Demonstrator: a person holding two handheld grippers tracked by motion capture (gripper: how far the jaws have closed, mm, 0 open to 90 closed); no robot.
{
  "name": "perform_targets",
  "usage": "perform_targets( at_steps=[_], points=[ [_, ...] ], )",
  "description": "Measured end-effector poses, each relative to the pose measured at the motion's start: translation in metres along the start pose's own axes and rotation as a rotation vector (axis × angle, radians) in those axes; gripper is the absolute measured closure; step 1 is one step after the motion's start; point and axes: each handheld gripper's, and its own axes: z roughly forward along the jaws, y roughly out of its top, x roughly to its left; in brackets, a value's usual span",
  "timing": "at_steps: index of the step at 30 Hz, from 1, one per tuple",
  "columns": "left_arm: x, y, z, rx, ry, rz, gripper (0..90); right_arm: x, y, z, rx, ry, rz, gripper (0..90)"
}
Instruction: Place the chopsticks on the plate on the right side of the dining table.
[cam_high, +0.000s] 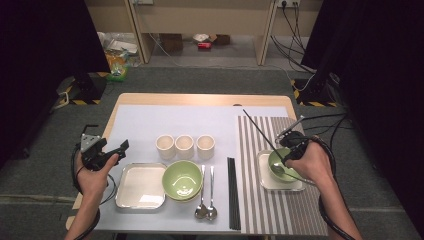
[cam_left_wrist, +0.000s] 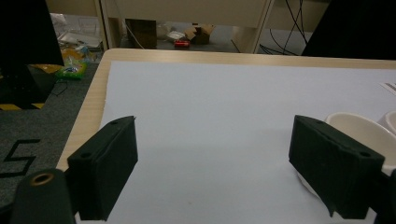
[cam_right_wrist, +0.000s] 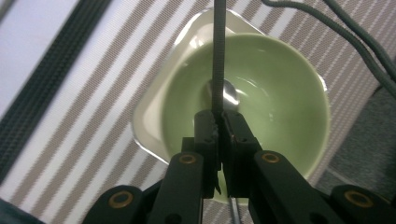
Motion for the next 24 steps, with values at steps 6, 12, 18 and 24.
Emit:
perform_targets(
  at_steps=[6, 12, 18, 24],
  points=[
    [0.0, 0.0, 0.0, 0.002, 0.0, 0.001, 14.6, -0.014, -0.005, 0.005, -0.019, -0.002, -0.06, 85.9],
    [0.0, 0.0, 0.0, 0.001, 0.001, -0.002, 14.6, -0.026, -0.008, 0.009, -0.034, -0.002, -0.15, 85.9],
    [0.0, -0.001, 0.0, 0.002, 0.002, -0.002, 14.6, -0.037, -0.007, 0.007, -0.031, -0.016, -0.236, 85.9],
    [0.001, -0.001, 0.0, 0.0, 0.004, -0.004, 14.6, -0.051, -0.008, 0.005, -0.025, -0.013, -0.323, 86.0]
  ],
)
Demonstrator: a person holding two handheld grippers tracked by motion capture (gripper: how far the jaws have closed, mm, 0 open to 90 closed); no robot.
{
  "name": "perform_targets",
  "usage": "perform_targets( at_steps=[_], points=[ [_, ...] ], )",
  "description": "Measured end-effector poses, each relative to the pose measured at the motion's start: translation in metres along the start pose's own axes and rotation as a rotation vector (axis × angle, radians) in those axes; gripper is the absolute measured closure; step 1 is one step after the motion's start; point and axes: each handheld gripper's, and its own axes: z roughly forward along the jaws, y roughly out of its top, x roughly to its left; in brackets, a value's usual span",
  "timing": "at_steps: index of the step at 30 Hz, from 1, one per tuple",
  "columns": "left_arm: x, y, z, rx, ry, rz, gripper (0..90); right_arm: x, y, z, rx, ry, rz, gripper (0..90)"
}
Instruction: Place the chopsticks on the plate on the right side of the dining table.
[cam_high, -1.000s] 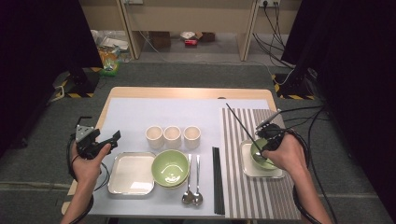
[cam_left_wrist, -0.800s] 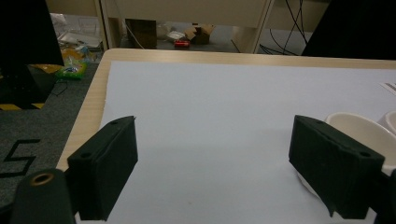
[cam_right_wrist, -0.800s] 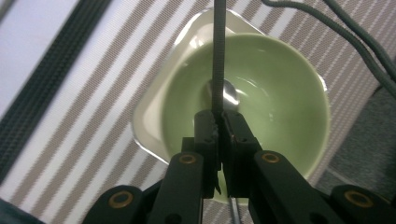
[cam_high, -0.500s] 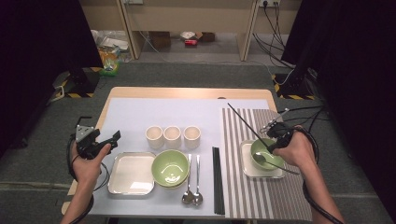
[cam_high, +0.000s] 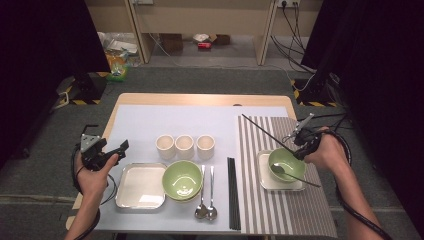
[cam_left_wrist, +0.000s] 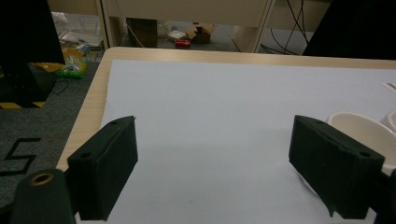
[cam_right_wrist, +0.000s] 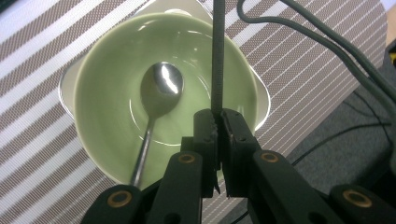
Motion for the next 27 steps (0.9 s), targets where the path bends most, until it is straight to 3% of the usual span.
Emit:
perform_targets(
  at_steps=[8, 18, 27],
  points=[
    [0.0, 0.0, 0.0, 0.0, 0.005, 0.0, 14.6, -0.012, -0.007, 0.0, 0.019, 0.005, -0.03, 86.0],
    [0.002, 0.0, -0.002, -0.004, 0.013, -0.003, 14.6, -0.029, -0.009, 0.002, 0.014, 0.004, -0.145, 86.0],
    [0.002, -0.001, -0.003, -0.006, 0.017, -0.004, 14.6, -0.045, -0.009, 0.005, 0.032, -0.002, -0.198, 86.0]
  ],
)
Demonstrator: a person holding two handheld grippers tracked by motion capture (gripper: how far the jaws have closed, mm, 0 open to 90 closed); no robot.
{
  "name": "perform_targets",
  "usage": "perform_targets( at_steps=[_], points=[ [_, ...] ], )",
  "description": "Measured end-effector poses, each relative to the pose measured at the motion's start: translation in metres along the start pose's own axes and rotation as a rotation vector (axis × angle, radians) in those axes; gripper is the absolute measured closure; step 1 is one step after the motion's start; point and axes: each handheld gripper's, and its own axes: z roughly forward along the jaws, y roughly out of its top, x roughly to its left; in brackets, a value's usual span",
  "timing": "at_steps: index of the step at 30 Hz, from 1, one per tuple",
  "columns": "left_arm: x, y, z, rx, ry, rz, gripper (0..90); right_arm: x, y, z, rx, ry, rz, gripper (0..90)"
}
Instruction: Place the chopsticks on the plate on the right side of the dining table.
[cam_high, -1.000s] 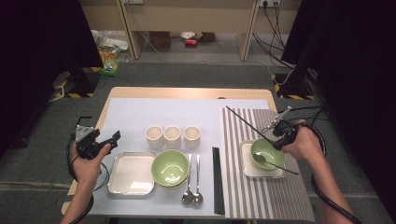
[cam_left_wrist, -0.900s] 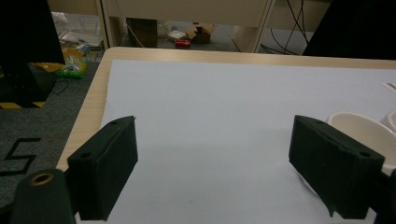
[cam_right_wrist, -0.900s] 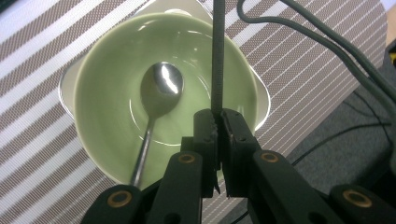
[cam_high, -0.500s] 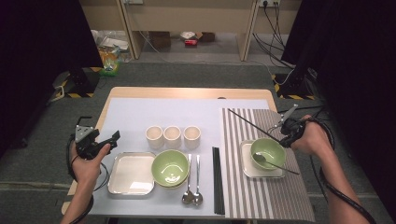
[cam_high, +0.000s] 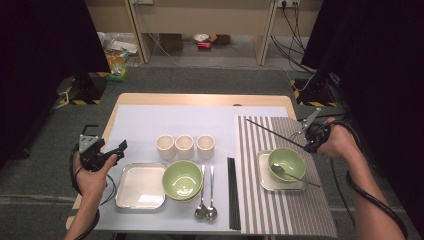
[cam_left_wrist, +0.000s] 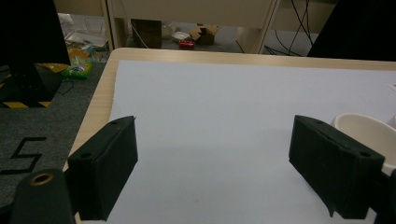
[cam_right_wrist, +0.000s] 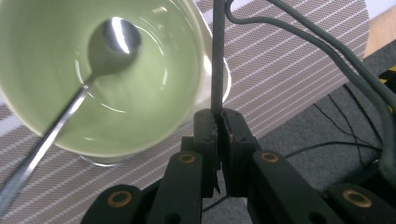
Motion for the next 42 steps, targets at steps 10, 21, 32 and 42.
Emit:
perform_targets(
  at_steps=[10, 21, 32, 42],
  points=[
    [0.002, -0.002, -0.003, 0.003, 0.009, 0.001, 14.6, -0.015, 0.001, 0.006, -0.004, -0.007, -0.147, 86.0],
    [0.006, -0.005, -0.008, 0.004, 0.029, -0.005, 14.6, -0.024, -0.002, 0.02, 0.004, 0.012, -0.274, 86.0],
    [0.008, -0.007, -0.011, 0.01, 0.042, -0.007, 14.7, -0.032, -0.002, 0.033, 0.023, 0.021, -0.379, 86.0],
    [0.008, -0.009, -0.01, 0.013, 0.046, -0.004, 14.8, -0.031, -0.001, 0.044, 0.055, 0.038, -0.446, 86.0]
  ],
)
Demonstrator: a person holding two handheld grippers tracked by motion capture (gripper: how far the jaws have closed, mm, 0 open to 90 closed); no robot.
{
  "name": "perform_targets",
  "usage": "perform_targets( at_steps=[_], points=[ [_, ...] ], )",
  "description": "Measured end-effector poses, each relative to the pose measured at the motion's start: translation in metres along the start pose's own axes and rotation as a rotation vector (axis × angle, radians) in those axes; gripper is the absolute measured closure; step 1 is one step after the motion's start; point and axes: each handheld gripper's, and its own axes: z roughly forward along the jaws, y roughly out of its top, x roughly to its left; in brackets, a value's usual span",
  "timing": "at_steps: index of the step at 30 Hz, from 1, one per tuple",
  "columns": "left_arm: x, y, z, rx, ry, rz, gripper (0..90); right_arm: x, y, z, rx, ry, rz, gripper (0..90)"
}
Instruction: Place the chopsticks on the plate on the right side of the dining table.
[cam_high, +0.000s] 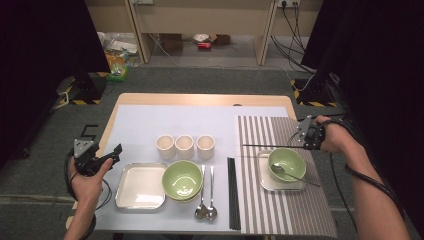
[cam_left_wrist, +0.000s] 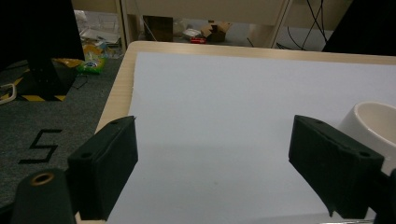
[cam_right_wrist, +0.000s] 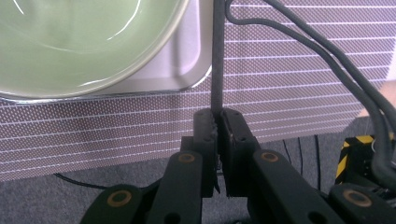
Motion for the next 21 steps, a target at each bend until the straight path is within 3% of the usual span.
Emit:
perform_targets(
  at_steps=[9, 21],
  points=[
    [-0.001, -0.002, 0.001, 0.006, 0.001, 0.005, 14.8, 0.002, 0.0, 0.01, -0.015, 0.017, -0.042, 85.9],
    [-0.003, -0.003, 0.003, 0.009, -0.002, 0.009, 14.8, 0.009, -0.007, 0.021, 0.014, 0.036, -0.048, 85.9]
  ],
)
